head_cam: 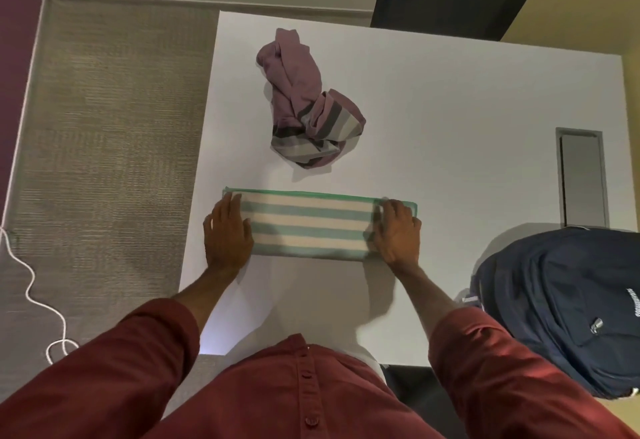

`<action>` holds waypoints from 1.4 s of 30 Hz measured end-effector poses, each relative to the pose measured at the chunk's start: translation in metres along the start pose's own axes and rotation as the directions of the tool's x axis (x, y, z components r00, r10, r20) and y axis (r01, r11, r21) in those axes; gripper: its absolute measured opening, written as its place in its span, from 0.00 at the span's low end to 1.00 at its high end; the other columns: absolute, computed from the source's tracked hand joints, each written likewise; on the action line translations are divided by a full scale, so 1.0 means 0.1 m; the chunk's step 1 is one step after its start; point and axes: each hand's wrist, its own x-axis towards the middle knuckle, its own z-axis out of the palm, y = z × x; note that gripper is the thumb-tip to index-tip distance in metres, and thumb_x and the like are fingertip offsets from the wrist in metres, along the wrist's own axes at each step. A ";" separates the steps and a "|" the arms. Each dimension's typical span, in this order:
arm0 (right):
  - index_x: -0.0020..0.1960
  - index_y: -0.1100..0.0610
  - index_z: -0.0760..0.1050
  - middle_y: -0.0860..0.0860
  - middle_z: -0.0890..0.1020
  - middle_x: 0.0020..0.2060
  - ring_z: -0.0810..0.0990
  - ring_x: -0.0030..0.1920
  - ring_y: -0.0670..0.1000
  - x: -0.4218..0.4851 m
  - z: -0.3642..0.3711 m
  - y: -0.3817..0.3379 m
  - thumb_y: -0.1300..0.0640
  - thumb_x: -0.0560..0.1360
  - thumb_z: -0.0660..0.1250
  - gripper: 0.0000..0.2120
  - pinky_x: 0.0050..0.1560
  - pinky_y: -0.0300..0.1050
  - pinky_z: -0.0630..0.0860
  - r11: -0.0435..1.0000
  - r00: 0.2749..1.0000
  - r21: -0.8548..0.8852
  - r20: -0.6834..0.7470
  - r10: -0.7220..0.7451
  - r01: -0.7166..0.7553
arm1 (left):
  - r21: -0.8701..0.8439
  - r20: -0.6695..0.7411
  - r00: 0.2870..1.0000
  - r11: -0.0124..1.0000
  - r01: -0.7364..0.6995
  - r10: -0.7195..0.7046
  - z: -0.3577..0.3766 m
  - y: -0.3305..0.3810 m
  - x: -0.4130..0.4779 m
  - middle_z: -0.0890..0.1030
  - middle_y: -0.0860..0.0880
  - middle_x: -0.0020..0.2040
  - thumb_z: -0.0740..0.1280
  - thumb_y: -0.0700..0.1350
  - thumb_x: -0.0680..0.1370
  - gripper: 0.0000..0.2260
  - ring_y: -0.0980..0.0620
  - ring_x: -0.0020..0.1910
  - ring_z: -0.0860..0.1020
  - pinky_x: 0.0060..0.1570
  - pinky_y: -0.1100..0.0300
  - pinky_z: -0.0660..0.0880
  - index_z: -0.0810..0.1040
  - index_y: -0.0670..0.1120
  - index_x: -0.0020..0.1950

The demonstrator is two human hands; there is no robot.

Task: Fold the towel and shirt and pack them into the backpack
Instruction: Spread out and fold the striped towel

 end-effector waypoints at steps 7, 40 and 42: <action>0.88 0.47 0.43 0.50 0.43 0.87 0.45 0.87 0.55 -0.25 0.39 -0.22 0.41 0.85 0.54 0.36 0.84 0.63 0.49 0.977 0.946 -0.019 0.256 -0.201 0.212 | 0.007 0.098 0.995 1.000 -0.011 0.010 0.23 -0.28 -0.29 0.58 0.40 0.86 0.64 0.47 0.86 0.32 0.38 0.81 0.64 0.77 0.34 0.64 0.54 0.46 0.87; 0.88 0.54 0.46 0.64 0.46 0.86 0.56 0.84 0.67 -1.14 0.50 -0.18 0.43 0.83 0.63 0.42 0.74 0.73 0.65 0.959 0.937 -0.275 0.350 0.026 0.076 | -0.016 0.372 0.884 0.954 -0.300 0.284 0.20 -0.62 -0.88 0.40 0.43 0.88 0.57 0.59 0.88 0.36 0.42 0.87 0.44 0.83 0.44 0.55 0.41 0.49 0.88; 0.88 0.53 0.50 0.64 0.51 0.86 0.60 0.83 0.68 -1.18 0.49 -0.10 0.43 0.80 0.68 0.44 0.73 0.73 0.68 0.958 0.944 -0.285 0.322 0.074 0.021 | -0.009 0.396 0.882 0.962 -0.274 0.255 0.20 -0.62 -0.88 0.38 0.42 0.87 0.57 0.61 0.87 0.39 0.42 0.87 0.42 0.84 0.44 0.54 0.39 0.46 0.88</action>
